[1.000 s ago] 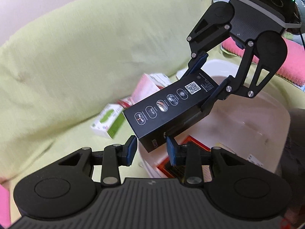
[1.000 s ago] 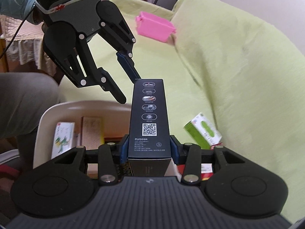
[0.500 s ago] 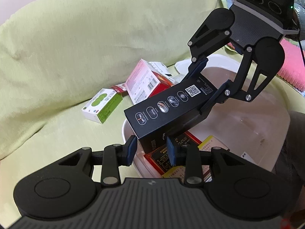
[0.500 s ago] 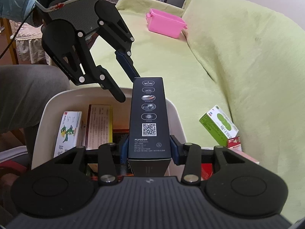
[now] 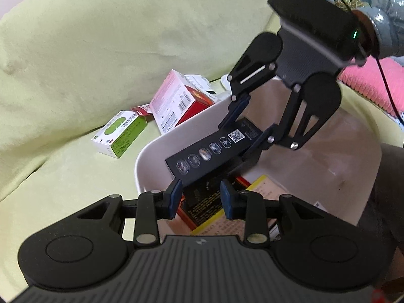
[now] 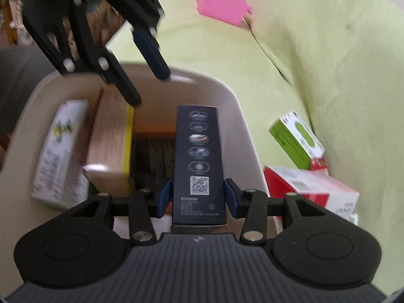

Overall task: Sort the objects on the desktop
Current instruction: 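Lower the black box into the bin and open the right gripper, then close the right gripper on the black box and press it down into the bin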

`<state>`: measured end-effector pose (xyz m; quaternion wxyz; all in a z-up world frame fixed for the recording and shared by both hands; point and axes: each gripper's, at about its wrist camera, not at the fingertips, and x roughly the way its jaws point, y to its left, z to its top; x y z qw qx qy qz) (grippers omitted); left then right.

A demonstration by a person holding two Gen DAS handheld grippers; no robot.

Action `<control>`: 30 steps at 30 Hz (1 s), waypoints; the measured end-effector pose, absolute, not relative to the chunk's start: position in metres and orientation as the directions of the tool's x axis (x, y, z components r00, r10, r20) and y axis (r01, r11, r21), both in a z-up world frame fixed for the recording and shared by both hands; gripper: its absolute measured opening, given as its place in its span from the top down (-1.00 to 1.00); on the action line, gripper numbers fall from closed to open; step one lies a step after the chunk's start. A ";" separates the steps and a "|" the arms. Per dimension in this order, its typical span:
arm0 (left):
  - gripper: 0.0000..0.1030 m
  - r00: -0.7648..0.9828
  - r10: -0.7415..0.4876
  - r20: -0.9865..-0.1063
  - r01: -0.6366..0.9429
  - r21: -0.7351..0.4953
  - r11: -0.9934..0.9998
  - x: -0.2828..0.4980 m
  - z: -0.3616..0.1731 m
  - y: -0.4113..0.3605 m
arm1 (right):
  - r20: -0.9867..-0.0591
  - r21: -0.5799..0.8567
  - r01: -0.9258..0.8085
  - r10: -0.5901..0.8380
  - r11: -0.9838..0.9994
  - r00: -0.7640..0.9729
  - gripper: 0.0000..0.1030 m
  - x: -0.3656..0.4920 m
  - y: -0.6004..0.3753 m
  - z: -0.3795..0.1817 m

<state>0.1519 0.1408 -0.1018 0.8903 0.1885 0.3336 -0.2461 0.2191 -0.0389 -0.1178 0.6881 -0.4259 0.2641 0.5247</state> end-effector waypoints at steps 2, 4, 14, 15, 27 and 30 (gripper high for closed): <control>0.24 0.659 -0.315 -0.683 0.557 0.161 0.814 0.150 -0.101 0.140 | -0.811 -0.295 -0.948 0.492 0.123 0.316 0.18 0.220 -0.041 -0.116; 0.24 0.660 -0.319 -0.681 0.553 0.153 0.819 0.149 -0.100 0.140 | -0.811 -0.303 -0.939 0.473 0.162 0.344 0.00 0.219 -0.043 -0.113; 0.22 0.676 -0.298 -0.674 0.525 0.156 0.837 0.147 -0.102 0.134 | -0.824 -0.156 -0.856 0.412 0.493 0.388 -0.20 0.216 -0.072 -0.103; 0.22 0.675 -0.295 -0.677 0.522 0.155 0.838 0.148 -0.102 0.134 | -0.828 -0.144 -0.841 0.402 0.522 0.391 -0.20 0.215 -0.074 -0.104; 0.00 0.674 -0.228 -0.703 0.481 0.182 0.858 0.159 -0.108 0.130 | -0.858 -0.026 -0.704 0.346 0.710 0.380 0.68 0.225 -0.077 -0.132; 0.00 0.677 -0.223 -0.702 0.478 0.189 0.858 0.160 -0.109 0.129 | -0.860 -0.036 -0.713 0.341 0.700 0.378 0.71 0.225 -0.071 -0.136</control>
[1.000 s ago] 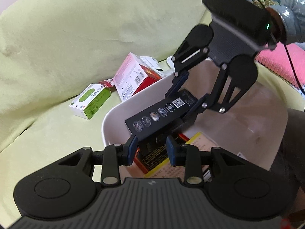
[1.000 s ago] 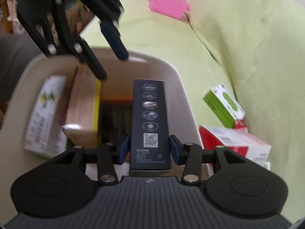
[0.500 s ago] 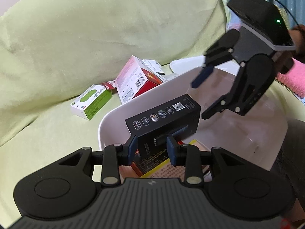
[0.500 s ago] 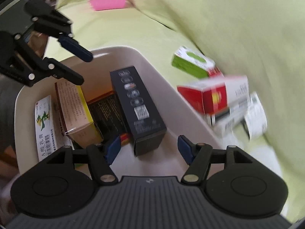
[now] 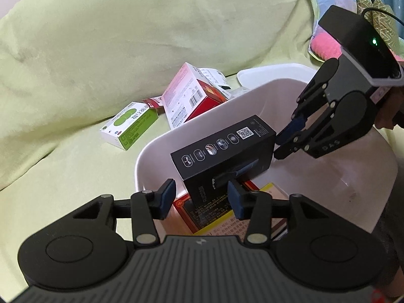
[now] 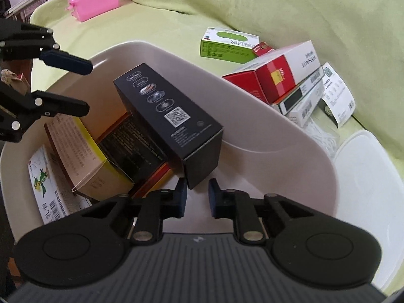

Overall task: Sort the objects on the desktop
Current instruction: 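Close the right gripper on the black box and press it down into the bin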

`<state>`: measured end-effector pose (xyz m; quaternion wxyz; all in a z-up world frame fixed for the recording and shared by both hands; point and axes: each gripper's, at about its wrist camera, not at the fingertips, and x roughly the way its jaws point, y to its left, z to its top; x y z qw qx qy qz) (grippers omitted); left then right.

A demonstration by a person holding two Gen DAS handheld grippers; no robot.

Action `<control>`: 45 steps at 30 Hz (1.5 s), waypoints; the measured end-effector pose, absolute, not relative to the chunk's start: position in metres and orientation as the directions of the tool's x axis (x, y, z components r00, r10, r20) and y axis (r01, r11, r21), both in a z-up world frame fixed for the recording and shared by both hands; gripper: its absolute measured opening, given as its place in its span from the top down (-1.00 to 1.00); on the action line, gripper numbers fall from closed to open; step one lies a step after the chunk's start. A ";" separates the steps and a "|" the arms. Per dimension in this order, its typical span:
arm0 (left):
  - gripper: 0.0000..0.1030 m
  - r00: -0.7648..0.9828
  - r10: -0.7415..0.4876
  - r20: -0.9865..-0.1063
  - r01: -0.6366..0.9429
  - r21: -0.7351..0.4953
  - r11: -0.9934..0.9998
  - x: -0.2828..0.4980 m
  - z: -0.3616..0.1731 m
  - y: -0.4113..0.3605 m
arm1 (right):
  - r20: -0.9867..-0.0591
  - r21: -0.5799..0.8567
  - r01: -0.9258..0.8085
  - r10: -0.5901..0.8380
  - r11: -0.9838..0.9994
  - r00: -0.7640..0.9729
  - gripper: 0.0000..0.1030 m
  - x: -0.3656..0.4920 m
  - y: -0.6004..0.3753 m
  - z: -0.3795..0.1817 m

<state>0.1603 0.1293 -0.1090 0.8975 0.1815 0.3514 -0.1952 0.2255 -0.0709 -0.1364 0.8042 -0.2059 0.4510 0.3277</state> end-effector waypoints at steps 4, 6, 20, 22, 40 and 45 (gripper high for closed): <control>0.01 0.676 -0.212 -0.705 0.472 0.194 0.860 0.162 -0.111 0.131 | -0.855 -0.038 -0.722 0.351 0.691 0.381 0.71 0.226 -0.063 -0.136; 0.01 0.675 -0.209 -0.708 0.469 0.193 0.862 0.162 -0.112 0.131 | -0.853 -0.052 -0.729 0.350 0.682 0.388 0.71 0.228 -0.059 -0.136; 0.01 0.665 -0.205 -0.718 0.470 0.188 0.863 0.161 -0.116 0.134 | -0.842 -0.030 -0.746 0.386 0.665 0.377 0.70 0.233 -0.048 -0.136; 0.01 0.663 -0.203 -0.721 0.469 0.188 0.863 0.162 -0.117 0.134 | -0.841 -0.027 -0.747 0.389 0.665 0.377 0.70 0.233 -0.048 -0.137; 0.01 0.644 -0.200 -0.739 0.468 0.174 0.866 0.168 -0.120 0.130 | -0.831 0.015 -0.706 0.402 0.708 0.385 0.70 0.231 -0.061 -0.136; 0.03 0.622 -0.211 -0.754 0.476 0.150 0.867 0.170 -0.121 0.129 | -0.828 0.019 -0.700 0.403 0.714 0.389 0.70 0.232 -0.063 -0.137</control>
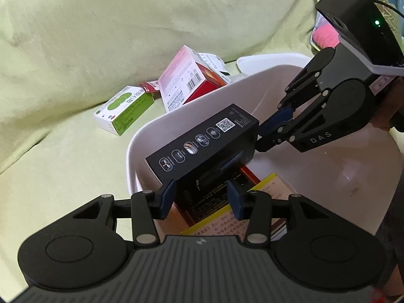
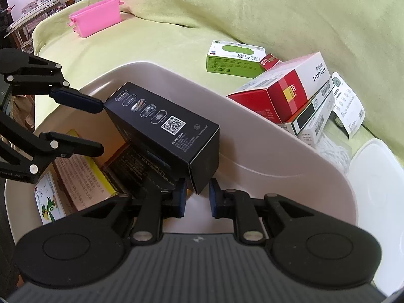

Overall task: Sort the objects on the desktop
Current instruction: 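Close the right gripper on the black box and press it down into the bin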

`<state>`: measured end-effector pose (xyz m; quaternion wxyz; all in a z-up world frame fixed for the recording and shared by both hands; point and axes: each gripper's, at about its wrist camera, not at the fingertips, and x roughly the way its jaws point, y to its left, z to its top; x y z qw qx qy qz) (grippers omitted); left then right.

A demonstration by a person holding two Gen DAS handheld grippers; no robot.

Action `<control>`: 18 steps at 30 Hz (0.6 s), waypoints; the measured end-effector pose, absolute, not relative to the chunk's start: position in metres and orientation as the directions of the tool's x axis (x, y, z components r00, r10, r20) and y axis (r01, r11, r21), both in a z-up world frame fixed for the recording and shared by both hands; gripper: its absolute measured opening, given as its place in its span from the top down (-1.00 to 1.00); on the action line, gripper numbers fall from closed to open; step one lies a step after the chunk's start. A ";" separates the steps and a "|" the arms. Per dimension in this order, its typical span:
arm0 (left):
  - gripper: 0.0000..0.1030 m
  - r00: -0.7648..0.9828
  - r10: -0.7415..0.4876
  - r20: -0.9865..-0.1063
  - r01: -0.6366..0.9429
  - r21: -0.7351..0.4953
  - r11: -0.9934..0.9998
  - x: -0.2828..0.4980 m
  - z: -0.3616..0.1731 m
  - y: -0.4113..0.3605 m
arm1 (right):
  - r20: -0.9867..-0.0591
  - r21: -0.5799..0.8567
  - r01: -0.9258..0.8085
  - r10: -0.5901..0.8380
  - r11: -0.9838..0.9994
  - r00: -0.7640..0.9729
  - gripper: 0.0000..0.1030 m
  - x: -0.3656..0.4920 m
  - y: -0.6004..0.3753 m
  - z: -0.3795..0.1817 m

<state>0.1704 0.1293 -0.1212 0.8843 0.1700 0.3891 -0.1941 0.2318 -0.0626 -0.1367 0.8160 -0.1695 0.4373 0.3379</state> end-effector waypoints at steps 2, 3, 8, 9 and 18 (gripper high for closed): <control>0.06 0.609 -0.200 -0.767 0.475 0.152 0.867 0.174 -0.124 0.128 | -0.828 0.020 -0.700 0.404 0.714 0.389 0.70 0.232 -0.062 -0.137; 0.09 0.600 -0.197 -0.775 0.476 0.149 0.867 0.176 -0.125 0.128 | -0.827 0.021 -0.699 0.406 0.715 0.390 0.70 0.232 -0.061 -0.138; 0.13 0.570 -0.170 -0.804 0.469 0.149 0.870 0.186 -0.133 0.125 | -0.820 0.029 -0.702 0.418 0.712 0.390 0.70 0.232 -0.059 -0.138; 0.13 0.566 -0.167 -0.807 0.469 0.149 0.870 0.188 -0.133 0.125 | -0.820 0.031 -0.702 0.421 0.711 0.389 0.70 0.232 -0.058 -0.139; 0.14 0.545 -0.166 -0.822 0.483 0.145 0.863 0.196 -0.140 0.119 | -0.820 0.032 -0.695 0.417 0.719 0.393 0.67 0.231 -0.055 -0.142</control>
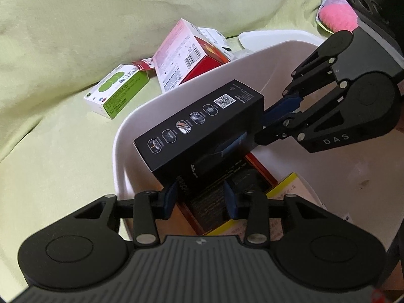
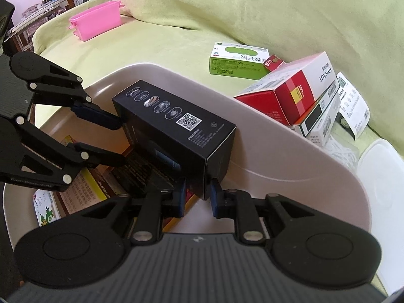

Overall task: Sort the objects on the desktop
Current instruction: 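Close the right gripper on the black box and press it down into the bin, then open the right gripper and withdraw it from the bin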

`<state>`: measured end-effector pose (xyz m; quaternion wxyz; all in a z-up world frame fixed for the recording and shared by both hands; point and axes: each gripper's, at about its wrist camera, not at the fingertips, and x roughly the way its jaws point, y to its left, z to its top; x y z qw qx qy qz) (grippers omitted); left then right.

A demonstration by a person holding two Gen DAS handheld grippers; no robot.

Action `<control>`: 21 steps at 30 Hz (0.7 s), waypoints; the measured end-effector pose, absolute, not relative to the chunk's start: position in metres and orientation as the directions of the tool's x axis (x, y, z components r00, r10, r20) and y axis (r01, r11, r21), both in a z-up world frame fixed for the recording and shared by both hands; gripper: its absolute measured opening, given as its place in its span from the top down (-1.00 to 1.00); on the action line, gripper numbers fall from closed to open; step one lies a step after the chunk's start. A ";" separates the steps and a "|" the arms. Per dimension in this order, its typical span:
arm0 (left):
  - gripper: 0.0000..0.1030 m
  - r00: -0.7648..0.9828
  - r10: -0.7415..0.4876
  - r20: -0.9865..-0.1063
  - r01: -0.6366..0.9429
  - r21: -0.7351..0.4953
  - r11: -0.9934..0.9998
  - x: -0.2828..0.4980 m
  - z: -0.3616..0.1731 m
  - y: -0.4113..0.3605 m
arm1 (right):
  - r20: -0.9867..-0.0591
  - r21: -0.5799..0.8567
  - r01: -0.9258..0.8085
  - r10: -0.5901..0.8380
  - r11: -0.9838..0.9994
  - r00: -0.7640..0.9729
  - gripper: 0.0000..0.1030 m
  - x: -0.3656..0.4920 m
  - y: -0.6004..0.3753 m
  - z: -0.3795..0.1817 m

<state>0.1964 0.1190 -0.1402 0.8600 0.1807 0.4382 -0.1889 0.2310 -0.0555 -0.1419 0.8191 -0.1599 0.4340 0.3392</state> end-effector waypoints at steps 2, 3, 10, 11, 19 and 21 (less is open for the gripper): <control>0.15 0.543 -0.168 -0.823 0.483 0.142 0.864 0.198 -0.141 0.118 | -0.819 0.030 -0.692 0.414 0.721 0.396 0.66 0.231 -0.056 -0.142; 0.15 0.543 -0.167 -0.823 0.482 0.144 0.864 0.198 -0.141 0.117 | -0.819 0.030 -0.690 0.413 0.723 0.397 0.66 0.231 -0.056 -0.142; 0.13 0.553 -0.152 -0.819 0.458 0.147 0.877 0.191 -0.136 0.117 | -0.814 0.046 -0.663 0.413 0.747 0.410 0.66 0.226 -0.064 -0.138; 0.12 0.556 -0.149 -0.818 0.452 0.147 0.880 0.189 -0.135 0.117 | -0.812 0.049 -0.658 0.414 0.751 0.412 0.65 0.224 -0.066 -0.136; -0.02 0.586 -0.145 -0.798 0.387 0.118 0.915 0.165 -0.110 0.117 | -0.781 0.076 -0.599 0.421 0.797 0.462 0.34 0.198 -0.081 -0.112; -0.03 0.589 -0.143 -0.795 0.358 0.098 0.929 0.155 -0.102 0.116 | -0.764 0.089 -0.578 0.428 0.811 0.483 0.28 0.186 -0.086 -0.101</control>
